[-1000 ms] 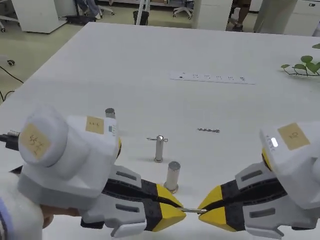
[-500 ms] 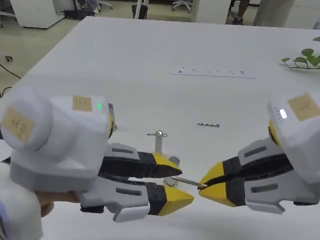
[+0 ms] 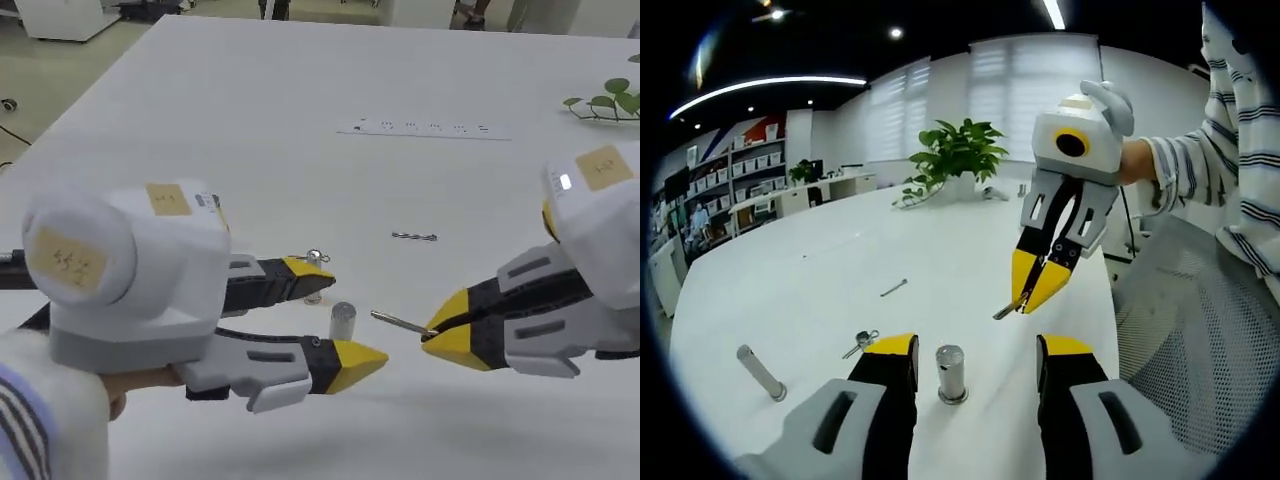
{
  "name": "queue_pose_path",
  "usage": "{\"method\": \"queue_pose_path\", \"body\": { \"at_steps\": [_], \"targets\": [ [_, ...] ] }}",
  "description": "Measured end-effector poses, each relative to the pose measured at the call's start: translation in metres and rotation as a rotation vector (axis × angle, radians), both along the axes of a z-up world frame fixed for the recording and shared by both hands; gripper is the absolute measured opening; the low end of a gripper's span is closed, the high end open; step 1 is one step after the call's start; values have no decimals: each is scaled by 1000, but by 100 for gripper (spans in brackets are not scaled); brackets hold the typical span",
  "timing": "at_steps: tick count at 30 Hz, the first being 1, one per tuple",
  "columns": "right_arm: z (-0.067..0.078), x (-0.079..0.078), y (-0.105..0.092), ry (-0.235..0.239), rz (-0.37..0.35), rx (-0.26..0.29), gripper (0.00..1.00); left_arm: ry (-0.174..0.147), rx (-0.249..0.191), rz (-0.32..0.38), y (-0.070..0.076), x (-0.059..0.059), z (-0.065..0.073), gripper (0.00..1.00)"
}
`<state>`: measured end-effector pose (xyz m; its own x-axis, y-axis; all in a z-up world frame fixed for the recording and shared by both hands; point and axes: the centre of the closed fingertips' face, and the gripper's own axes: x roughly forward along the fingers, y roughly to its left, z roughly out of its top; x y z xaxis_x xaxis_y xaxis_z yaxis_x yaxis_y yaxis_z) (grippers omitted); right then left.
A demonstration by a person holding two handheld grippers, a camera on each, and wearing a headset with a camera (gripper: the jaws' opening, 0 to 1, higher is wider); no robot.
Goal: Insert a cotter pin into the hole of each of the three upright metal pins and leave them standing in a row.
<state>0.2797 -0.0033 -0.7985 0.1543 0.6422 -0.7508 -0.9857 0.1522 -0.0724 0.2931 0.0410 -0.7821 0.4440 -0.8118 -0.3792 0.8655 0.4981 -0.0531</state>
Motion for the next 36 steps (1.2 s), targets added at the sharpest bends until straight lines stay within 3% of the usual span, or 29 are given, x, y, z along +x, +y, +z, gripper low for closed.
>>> {"method": "queue_pose_path", "body": {
  "at_steps": [12, 18, 24, 36],
  "targets": [
    [-12, 17, -11, 13, 0, -90, 4, 49, 30, 37, 2, 9, -28, 49],
    [-17, 21, -12, 16, 15, -119, 4, 64, 68, 44, 6, 12, -41, 46],
    [-23, 23, -14, 31, 28, -138, 4, 81, 64, 43, 5, 14, -48, 40],
    [-28, 28, -12, 46, 57, -168, 4, 104, 99, 39, 4, 16, -64, 30]
  ]
}}
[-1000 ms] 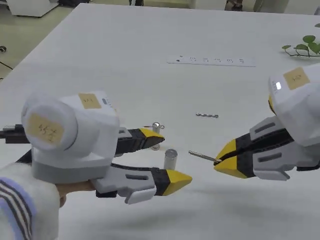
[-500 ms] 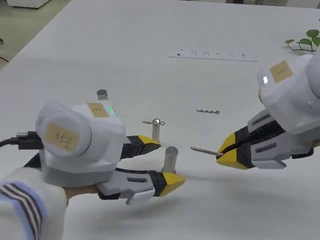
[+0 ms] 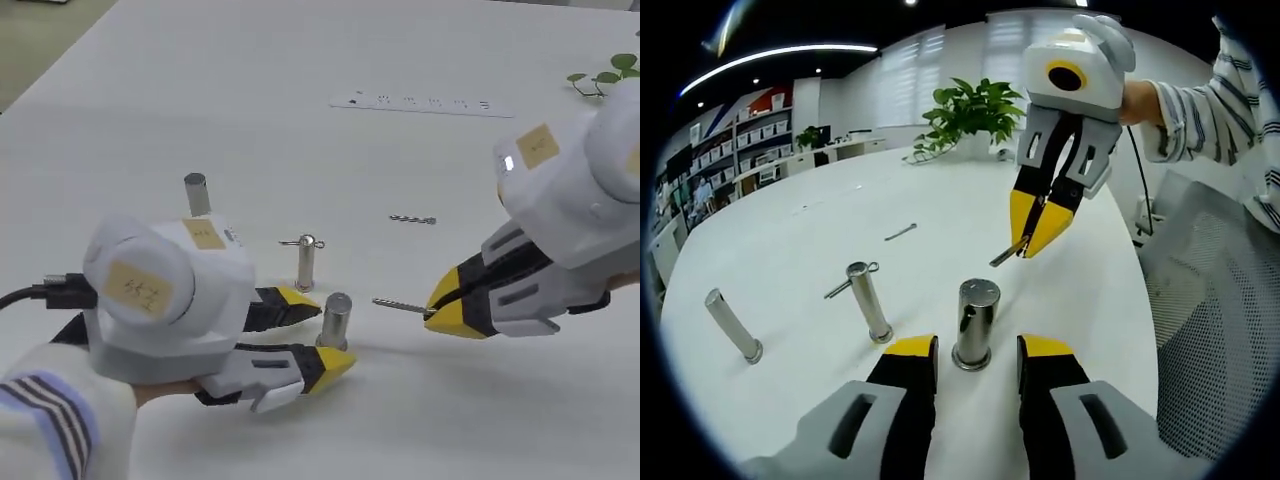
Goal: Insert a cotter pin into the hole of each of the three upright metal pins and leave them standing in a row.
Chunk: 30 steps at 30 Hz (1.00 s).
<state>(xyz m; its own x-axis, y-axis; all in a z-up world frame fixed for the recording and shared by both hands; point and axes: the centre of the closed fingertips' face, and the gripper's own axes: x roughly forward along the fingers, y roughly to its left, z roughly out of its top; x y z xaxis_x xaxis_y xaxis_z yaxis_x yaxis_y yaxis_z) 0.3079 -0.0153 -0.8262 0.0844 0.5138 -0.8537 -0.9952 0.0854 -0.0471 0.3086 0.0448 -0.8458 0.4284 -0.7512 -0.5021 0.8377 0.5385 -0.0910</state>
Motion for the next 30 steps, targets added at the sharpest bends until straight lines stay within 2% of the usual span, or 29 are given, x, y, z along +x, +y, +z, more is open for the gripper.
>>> {"method": "queue_pose_path", "body": {
  "at_steps": [8, 12, 22, 30],
  "targets": [
    [-3, -1, 1, 5, 24, -22, 4, 4, -2, 4, -1, 0, -3, 24],
    [-4, -5, 4, 10, 35, -25, 4, -3, 0, 7, -2, 1, -3, 16],
    [-5, -10, 13, 13, 51, -15, 4, -39, 13, -15, -1, -2, -1, 12],
    [-2, -10, 16, 5, 58, -10, 4, -51, 25, -23, 1, -3, -1, 11]
  ]
}}
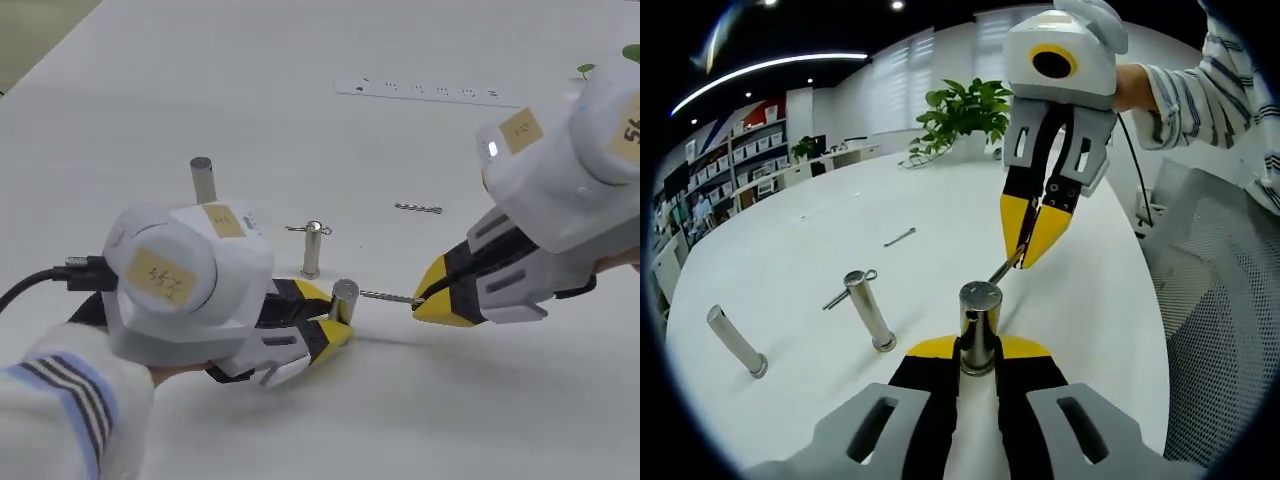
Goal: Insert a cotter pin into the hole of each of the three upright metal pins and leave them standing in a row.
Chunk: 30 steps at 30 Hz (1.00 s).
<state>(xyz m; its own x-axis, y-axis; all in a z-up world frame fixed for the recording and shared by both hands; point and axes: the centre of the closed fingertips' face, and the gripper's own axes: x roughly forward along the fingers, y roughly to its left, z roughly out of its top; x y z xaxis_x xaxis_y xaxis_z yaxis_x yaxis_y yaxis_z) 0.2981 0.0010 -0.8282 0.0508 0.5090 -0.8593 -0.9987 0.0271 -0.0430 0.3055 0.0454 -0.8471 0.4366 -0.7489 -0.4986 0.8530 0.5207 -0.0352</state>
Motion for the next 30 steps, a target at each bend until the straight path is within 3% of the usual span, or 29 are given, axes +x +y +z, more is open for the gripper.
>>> {"method": "queue_pose_path", "body": {
  "at_steps": [30],
  "targets": [
    [1, 1, 20, -23, 49, -6, 4, -12, 9, -27, 0, -1, 1, 11]
  ]
}}
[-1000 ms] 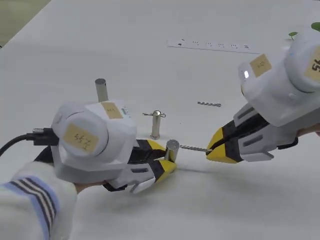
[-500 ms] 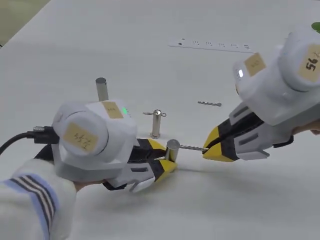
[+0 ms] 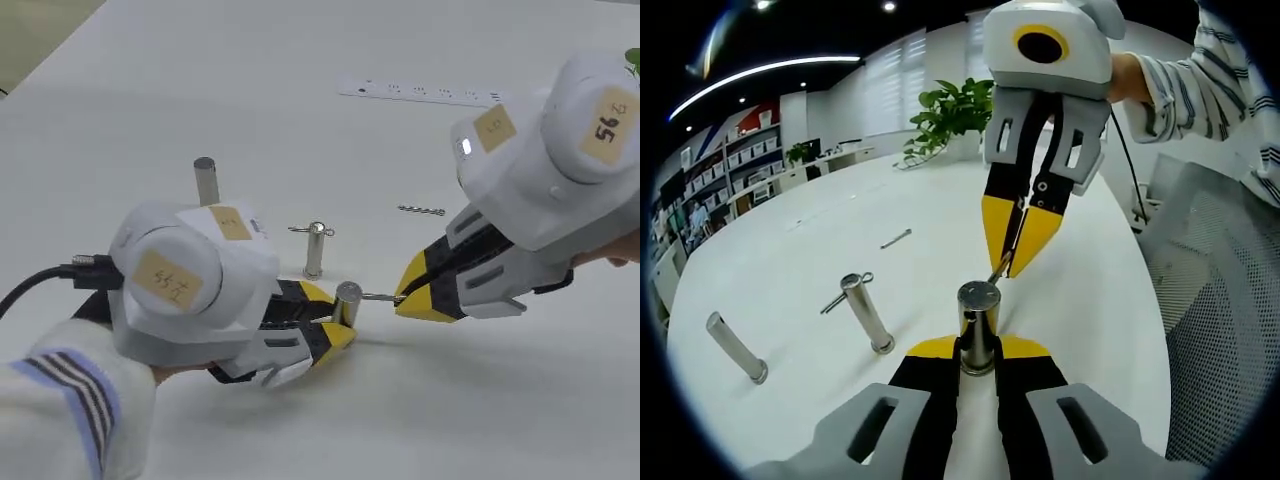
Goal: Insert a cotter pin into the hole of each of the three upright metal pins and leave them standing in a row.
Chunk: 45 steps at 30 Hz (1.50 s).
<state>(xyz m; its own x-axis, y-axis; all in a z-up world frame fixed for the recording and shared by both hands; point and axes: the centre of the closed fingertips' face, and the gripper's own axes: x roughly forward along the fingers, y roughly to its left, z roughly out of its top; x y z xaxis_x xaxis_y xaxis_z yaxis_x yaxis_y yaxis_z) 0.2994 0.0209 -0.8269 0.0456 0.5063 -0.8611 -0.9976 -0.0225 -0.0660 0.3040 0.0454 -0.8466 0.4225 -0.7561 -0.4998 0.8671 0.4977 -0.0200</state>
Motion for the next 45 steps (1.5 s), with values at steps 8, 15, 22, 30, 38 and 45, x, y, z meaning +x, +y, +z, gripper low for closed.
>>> {"method": "queue_pose_path", "body": {
  "at_steps": [8, 15, 22, 30, 38, 45],
  "targets": [
    [0, -1, 8, 11, -15, 23, 4, 4, -3, -1, -1, 1, -1, 11],
    [0, -2, 14, -2, 14, 19, 4, 8, -4, -3, -2, 2, -1, 11],
    [0, -5, 15, 16, 19, 36, 12, 11, -5, -1, -2, 3, -1, 11],
    [-1, -5, 1, 25, -3, 16, 10, 14, -9, 2, -2, 3, -1, 11],
    [8, 0, 5, 20, -29, 64, 5, 16, -11, 7, -2, 2, -1, 11],
    [9, -2, 13, 29, -22, 81, 4, 14, -17, 7, -2, 2, -1, 11]
  ]
}}
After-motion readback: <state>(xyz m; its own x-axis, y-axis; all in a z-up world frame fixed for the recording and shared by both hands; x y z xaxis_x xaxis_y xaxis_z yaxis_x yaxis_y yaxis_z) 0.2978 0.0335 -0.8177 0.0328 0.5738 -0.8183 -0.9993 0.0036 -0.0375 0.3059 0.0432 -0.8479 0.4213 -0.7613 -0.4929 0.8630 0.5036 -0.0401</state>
